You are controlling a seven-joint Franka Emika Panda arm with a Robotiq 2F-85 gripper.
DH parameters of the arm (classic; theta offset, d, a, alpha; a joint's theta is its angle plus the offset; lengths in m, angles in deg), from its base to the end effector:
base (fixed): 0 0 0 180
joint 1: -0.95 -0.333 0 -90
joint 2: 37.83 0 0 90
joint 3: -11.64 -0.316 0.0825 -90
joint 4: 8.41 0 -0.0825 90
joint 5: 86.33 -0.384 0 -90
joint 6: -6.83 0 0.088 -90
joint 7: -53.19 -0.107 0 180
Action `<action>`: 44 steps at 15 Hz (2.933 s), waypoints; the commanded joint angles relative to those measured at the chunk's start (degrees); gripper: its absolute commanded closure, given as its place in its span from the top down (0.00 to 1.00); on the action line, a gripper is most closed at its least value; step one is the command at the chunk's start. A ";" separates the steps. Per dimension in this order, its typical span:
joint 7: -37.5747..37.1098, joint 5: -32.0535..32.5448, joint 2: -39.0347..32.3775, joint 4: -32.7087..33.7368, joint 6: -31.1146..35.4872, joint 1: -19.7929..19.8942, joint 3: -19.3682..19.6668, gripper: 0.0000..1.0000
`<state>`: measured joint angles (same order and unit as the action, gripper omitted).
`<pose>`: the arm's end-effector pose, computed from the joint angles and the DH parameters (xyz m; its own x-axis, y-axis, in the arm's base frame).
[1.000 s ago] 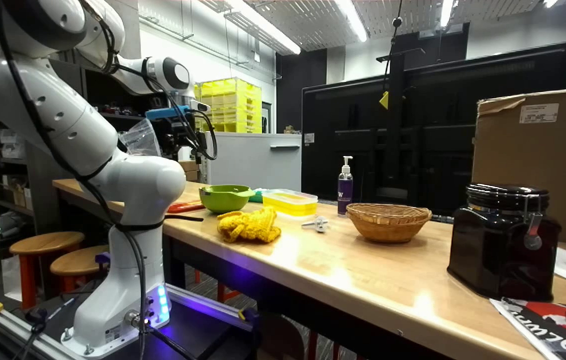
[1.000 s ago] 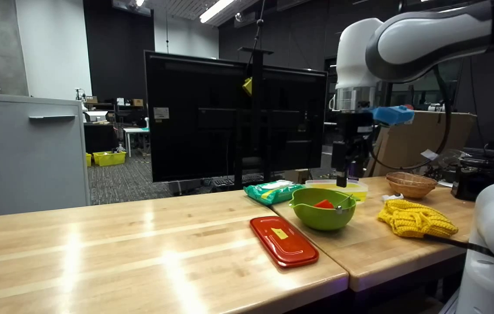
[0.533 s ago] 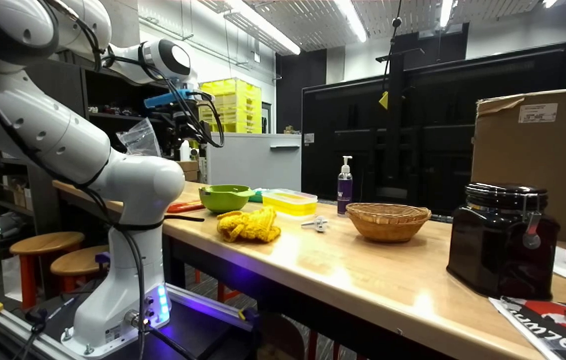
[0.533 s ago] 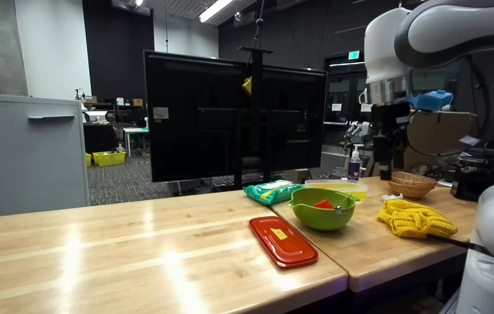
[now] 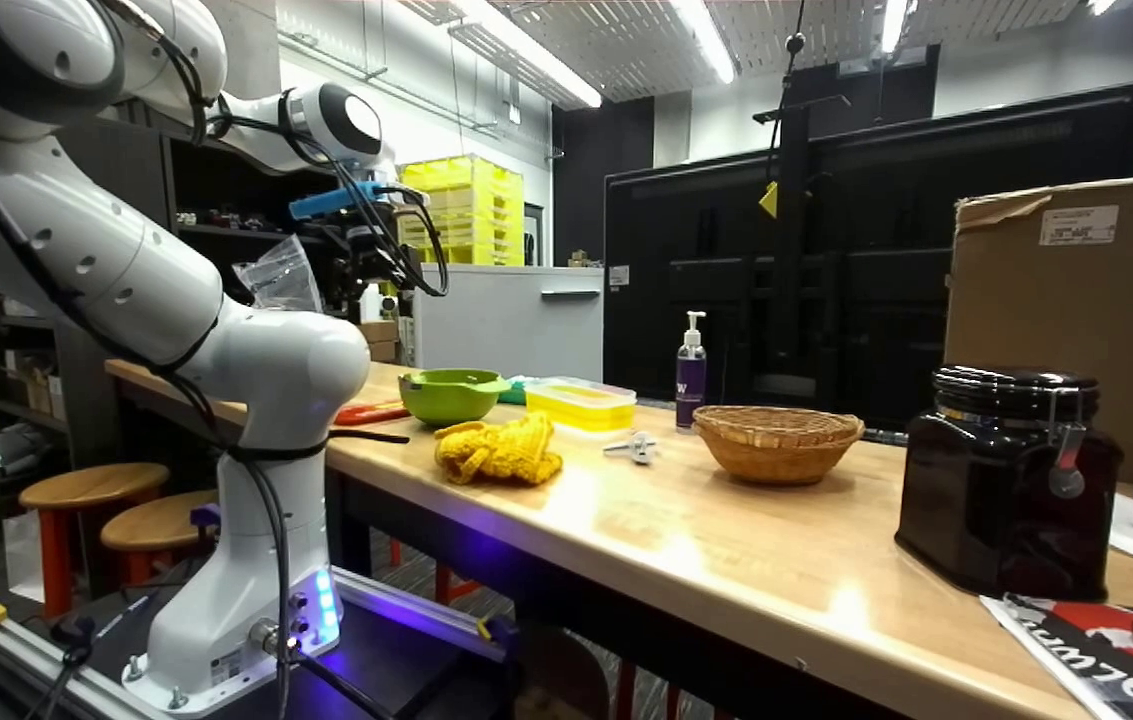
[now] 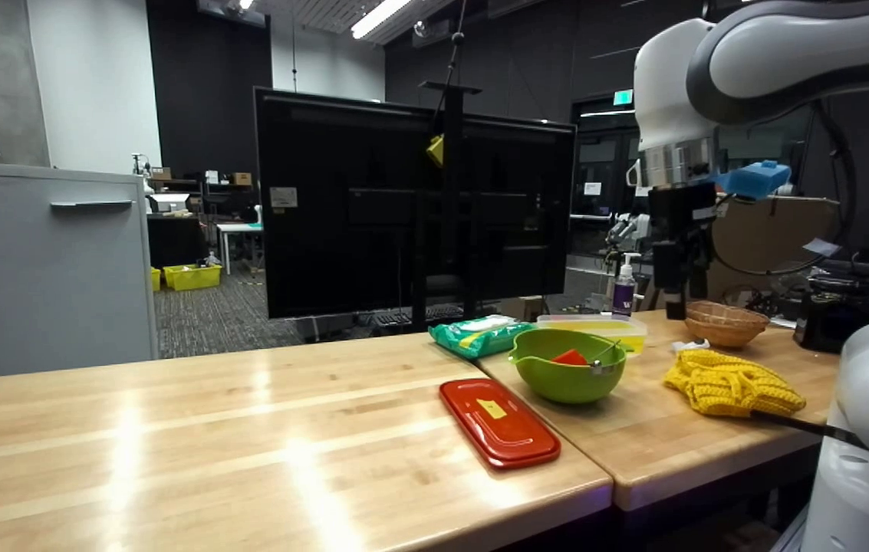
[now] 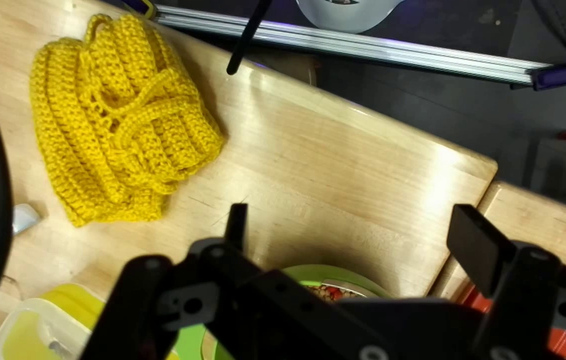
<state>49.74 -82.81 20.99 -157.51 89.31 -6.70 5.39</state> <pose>0.2237 0.0544 0.5293 0.9860 0.1080 -0.1272 0.1281 -0.9784 0.1620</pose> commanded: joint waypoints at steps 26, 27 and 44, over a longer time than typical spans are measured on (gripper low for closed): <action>30.34 25.85 8.11 0.37 -6.20 3.11 28.33 1.00; 30.36 25.51 8.16 0.14 -5.96 3.20 28.80 1.00; 30.76 27.02 2.41 -7.77 7.23 5.42 35.64 1.00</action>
<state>79.89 -55.97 26.70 -163.85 92.90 -3.13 41.18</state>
